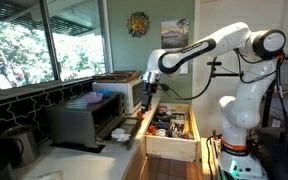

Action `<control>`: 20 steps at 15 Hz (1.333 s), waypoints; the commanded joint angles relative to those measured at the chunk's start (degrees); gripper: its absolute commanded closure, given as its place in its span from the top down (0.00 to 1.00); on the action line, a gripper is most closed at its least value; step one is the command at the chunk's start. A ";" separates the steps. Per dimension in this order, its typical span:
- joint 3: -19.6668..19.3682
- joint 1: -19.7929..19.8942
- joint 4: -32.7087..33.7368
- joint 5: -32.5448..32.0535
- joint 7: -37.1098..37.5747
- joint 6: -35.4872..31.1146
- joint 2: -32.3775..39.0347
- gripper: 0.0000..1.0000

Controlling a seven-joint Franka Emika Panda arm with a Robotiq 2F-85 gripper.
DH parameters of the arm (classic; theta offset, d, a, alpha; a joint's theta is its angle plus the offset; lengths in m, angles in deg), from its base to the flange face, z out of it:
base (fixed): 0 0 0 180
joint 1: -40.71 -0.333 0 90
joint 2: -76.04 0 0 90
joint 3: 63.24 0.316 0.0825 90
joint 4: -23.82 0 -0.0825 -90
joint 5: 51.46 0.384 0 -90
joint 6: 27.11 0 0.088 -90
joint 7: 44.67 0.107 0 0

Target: Put the orange thing onto the oven

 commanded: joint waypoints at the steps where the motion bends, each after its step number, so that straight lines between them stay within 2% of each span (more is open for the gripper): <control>1: 0.60 0.67 0.16 0.29 -0.18 0.28 0.01 1.00; 4: 0.60 0.67 0.16 0.29 -0.18 0.28 0.01 1.00; 6: 0.43 2.26 -0.67 -0.61 1.39 -0.80 -0.89 1.00; 9: 1.04 7.84 -2.59 -6.73 7.65 -2.62 -3.65 1.00; 12: -0.27 13.83 -4.05 -12.77 11.45 -1.60 -7.35 1.00; 15: -2.21 19.05 -5.10 -15.06 15.13 -1.94 -9.62 1.00; 16: -2.05 16.46 -2.28 -13.58 12.03 -1.09 -6.55 1.00; 20: -2.35 16.69 -2.25 -13.68 11.68 -1.08 -6.92 1.00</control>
